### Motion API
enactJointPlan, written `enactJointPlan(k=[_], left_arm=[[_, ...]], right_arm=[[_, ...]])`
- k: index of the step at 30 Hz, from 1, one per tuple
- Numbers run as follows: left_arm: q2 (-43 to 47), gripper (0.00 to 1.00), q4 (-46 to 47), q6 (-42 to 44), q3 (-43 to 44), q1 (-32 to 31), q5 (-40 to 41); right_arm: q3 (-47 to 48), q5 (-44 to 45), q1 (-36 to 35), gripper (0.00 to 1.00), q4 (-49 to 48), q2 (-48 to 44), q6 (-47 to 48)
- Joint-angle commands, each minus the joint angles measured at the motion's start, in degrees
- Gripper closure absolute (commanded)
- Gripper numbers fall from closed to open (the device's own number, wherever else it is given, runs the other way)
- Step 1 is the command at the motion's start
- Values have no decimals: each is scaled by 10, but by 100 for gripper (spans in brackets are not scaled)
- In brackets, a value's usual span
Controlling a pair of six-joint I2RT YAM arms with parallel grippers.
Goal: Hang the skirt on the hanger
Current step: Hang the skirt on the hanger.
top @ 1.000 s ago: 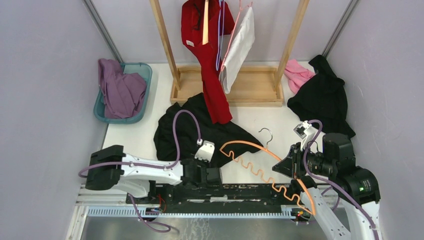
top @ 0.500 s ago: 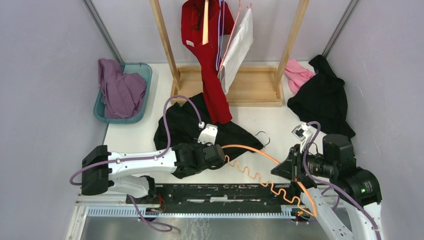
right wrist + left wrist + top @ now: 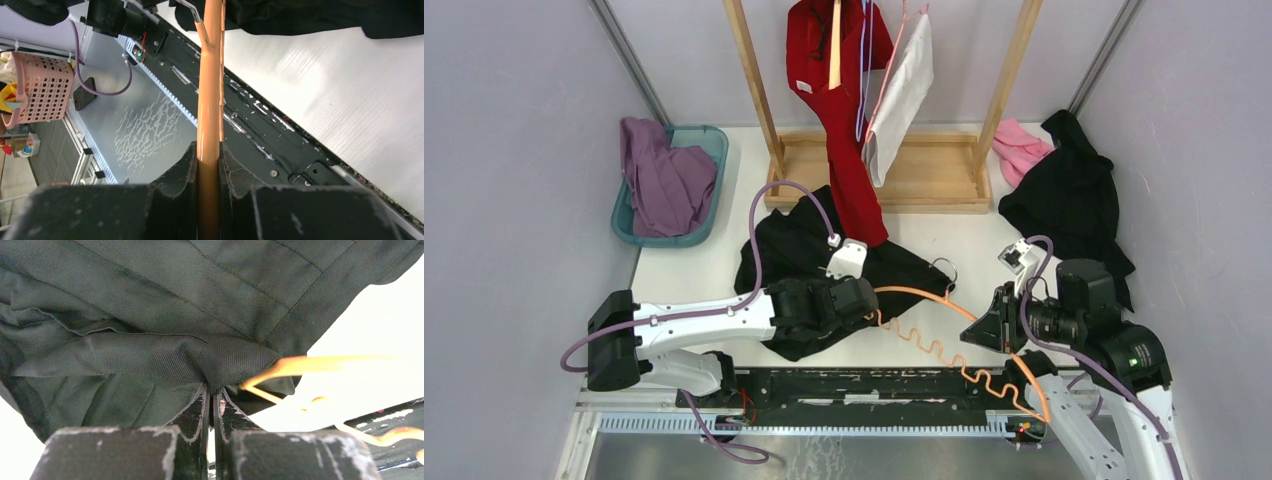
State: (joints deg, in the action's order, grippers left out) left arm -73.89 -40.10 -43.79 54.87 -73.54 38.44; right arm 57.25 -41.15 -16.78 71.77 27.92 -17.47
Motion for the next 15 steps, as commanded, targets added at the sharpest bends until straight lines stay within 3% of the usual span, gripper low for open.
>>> enactJointPlan(k=[1, 15], left_arm=[[9, 97, 15, 33, 33, 5, -6], [-17, 97, 9, 86, 117, 17, -21]], right_arm=[[-9, 9, -3, 98, -82, 17, 4], [-35, -13, -19, 98, -219, 71, -22]])
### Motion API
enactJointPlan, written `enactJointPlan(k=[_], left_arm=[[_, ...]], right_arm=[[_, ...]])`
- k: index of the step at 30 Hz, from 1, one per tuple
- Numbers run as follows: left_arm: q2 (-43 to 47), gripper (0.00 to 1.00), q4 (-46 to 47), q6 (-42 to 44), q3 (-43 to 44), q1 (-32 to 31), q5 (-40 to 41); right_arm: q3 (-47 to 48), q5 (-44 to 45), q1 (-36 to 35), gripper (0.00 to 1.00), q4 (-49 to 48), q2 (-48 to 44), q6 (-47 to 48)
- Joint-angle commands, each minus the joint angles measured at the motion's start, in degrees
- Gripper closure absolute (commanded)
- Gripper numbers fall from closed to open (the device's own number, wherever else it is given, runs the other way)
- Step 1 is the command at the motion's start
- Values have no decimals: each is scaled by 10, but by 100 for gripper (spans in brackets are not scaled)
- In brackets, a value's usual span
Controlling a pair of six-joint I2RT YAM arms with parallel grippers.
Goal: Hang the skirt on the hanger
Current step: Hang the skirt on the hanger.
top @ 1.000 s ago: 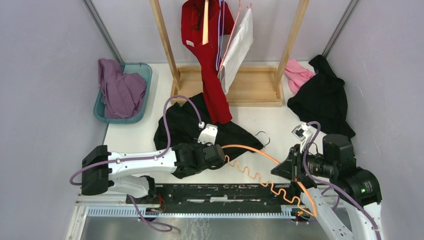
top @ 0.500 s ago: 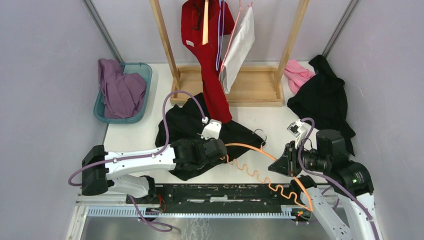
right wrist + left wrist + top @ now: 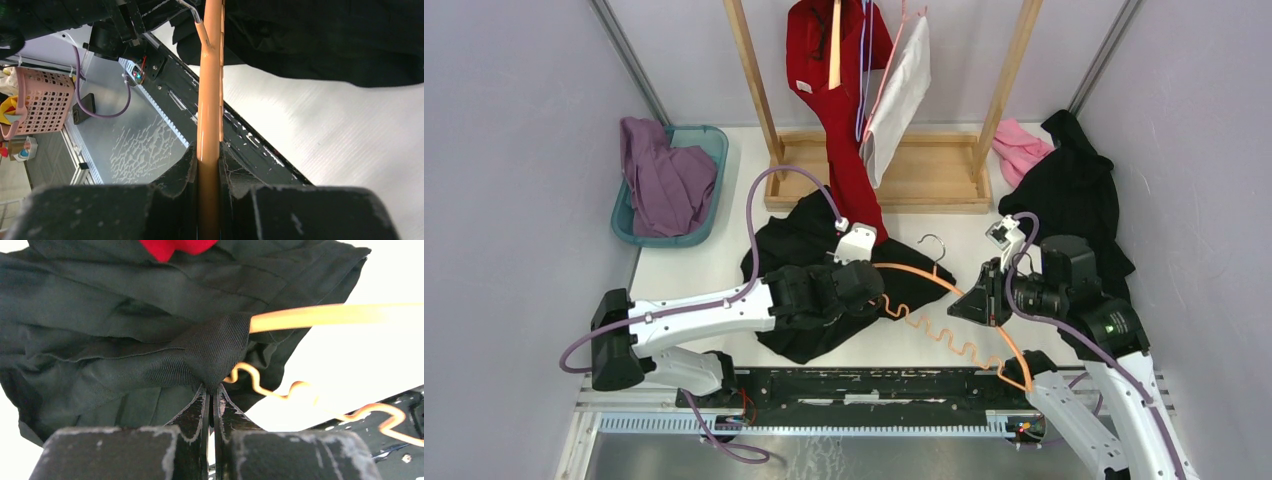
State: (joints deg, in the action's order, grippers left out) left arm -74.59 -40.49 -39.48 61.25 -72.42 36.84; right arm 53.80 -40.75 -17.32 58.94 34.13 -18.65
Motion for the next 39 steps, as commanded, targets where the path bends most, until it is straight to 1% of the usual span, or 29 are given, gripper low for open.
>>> enactJointPlan(k=[1, 4, 7, 10, 14, 20, 26, 34, 37, 39], left_arm=[[-13, 97, 12, 48, 61, 7, -6], [-23, 97, 7, 62, 88, 10, -8], [-31, 97, -1, 71, 107, 15, -7], [-30, 97, 1, 81, 122, 18, -15], [-35, 97, -3, 95, 151, 19, -21], [-43, 97, -9, 116, 193, 19, -25], [-46, 97, -13, 132, 227, 19, -42], [-35, 97, -1, 135, 226, 19, -107], [-25, 97, -3, 137, 225, 19, -128], [-18, 97, -16, 136, 226, 19, -122]], right_arm=[[-2, -12, -19, 98, -95, 11, -10], [-1, 6, -44, 99, -105, 18, -11], [21, 48, -69, 98, -94, 21, 4], [36, 62, -85, 98, -88, 41, 15], [11, 91, -125, 98, -137, 62, 9], [-18, 168, -197, 98, -200, 86, 19], [-24, 252, -258, 98, -261, 114, 43], [-30, 367, -343, 98, -344, 150, 52], [-35, 416, -366, 98, -359, 150, 69], [-33, 444, -374, 98, -355, 142, 77]])
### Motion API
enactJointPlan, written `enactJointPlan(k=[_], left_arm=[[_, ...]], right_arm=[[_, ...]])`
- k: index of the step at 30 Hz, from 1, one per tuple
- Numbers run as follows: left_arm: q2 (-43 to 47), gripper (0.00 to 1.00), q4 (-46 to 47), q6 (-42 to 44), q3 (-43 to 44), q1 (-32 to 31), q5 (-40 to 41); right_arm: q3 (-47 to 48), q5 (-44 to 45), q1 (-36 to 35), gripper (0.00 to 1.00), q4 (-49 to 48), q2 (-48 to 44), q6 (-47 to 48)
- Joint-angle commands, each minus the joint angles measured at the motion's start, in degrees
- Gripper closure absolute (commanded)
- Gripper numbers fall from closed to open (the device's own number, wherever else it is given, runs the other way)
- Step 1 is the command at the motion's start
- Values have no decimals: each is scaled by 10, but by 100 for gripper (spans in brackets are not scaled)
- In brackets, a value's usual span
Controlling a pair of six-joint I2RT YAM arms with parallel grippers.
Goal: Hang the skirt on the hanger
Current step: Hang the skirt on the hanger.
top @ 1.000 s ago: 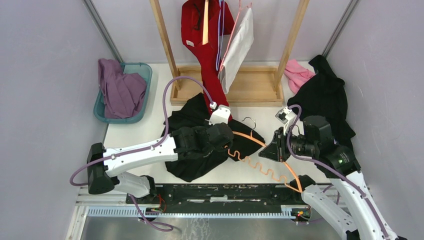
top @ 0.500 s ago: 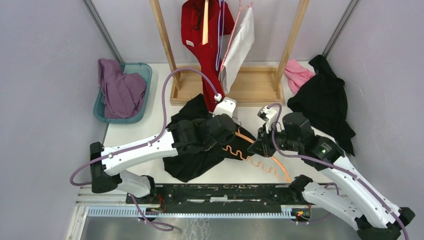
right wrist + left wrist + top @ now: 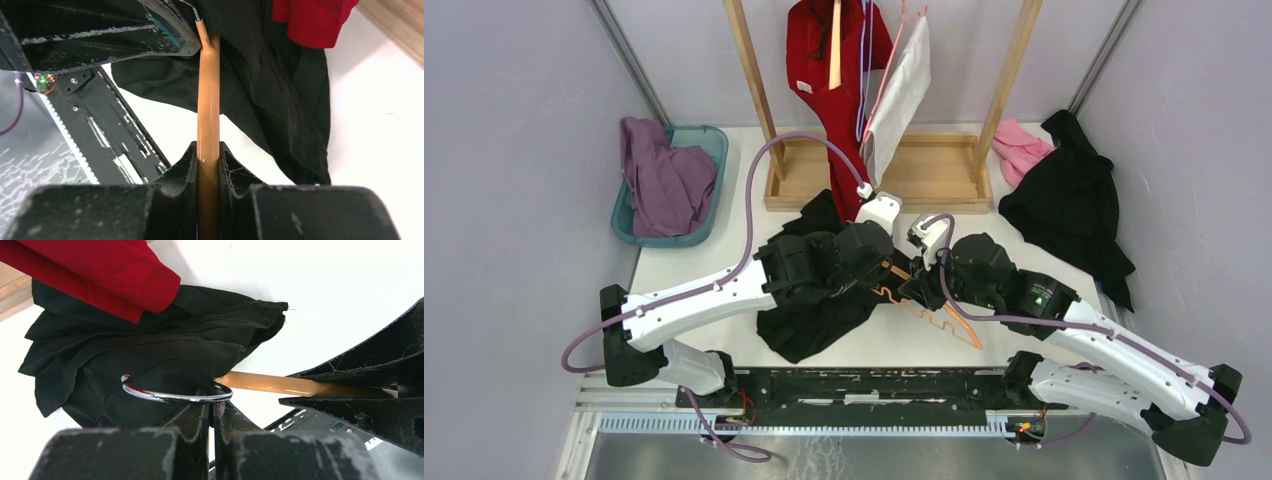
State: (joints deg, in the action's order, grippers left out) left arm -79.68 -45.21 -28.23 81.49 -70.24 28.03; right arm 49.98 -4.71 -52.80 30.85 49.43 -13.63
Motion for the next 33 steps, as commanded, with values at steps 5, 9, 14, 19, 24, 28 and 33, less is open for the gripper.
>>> enactJointPlan(k=[5, 9, 14, 19, 24, 28, 33], left_arm=[[49, 97, -1, 20, 18, -3, -4], [53, 97, -7, 19, 10, -3, -3], [53, 97, -14, 21, 10, -2, 0], [57, 97, -18, 24, 18, -3, 3], [58, 97, -5, 36, 49, -3, -6], [50, 97, -1, 45, 70, -3, -15], [48, 97, 31, 53, 71, -3, -49]], right_arm=[[41, 112, -28, 98, -20, -42, 40], [94, 133, -31, 98, 53, -34, 57], [150, 153, -38, 98, 115, -9, 76], [174, 151, -40, 98, 125, -1, 91], [116, 108, -42, 98, 52, 10, 87], [63, 80, -42, 98, -24, -8, 72], [33, 63, -43, 98, -91, -14, 60]])
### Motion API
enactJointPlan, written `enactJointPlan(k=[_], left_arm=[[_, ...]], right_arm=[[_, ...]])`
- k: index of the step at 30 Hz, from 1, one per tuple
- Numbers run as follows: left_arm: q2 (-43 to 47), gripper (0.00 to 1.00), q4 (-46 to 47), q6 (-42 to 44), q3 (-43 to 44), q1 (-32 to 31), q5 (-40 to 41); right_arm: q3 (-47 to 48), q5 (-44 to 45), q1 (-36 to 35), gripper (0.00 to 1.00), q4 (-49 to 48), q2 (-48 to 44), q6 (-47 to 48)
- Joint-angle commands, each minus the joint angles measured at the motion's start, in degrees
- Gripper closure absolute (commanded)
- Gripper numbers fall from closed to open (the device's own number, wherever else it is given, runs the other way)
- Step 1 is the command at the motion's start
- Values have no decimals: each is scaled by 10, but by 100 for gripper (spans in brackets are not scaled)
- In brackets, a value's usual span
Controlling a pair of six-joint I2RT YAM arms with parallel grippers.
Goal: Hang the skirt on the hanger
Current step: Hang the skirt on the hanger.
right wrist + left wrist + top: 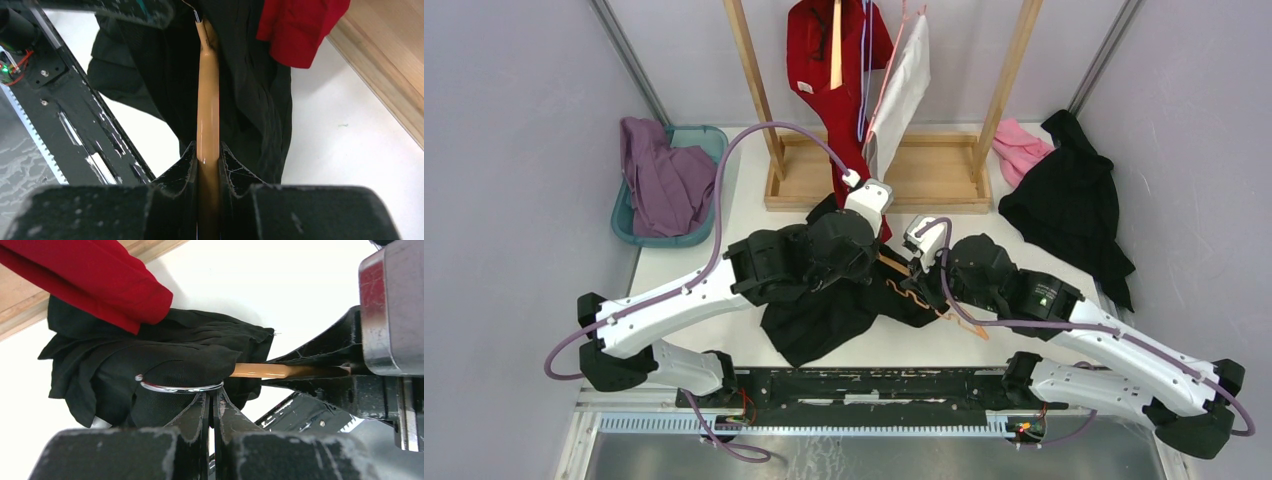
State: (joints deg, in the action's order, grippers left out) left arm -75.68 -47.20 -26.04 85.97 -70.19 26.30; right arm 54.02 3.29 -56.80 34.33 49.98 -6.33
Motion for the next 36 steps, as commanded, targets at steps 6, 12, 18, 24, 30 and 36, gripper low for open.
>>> enactJointPlan(k=[6, 12, 18, 24, 30, 36], left_arm=[[4, 97, 59, 30, 9, -4, -37], [28, 97, 59, 20, -16, -3, 18], [35, 96, 61, 23, -22, -4, 43], [57, 58, 60, 29, -27, -4, 64], [62, 50, 93, 52, -46, -3, 16], [51, 49, 95, 59, -48, -4, 20]], right_arm=[[-55, -17, -5, 98, -203, -58, -29], [-67, -36, -6, 98, -217, -72, -35], [-102, -43, -6, 98, -269, -85, -45], [-150, -40, -8, 98, -348, -101, -54], [-150, -44, -9, 98, -370, -93, -48], [-151, -46, -10, 98, -385, -90, -46]])
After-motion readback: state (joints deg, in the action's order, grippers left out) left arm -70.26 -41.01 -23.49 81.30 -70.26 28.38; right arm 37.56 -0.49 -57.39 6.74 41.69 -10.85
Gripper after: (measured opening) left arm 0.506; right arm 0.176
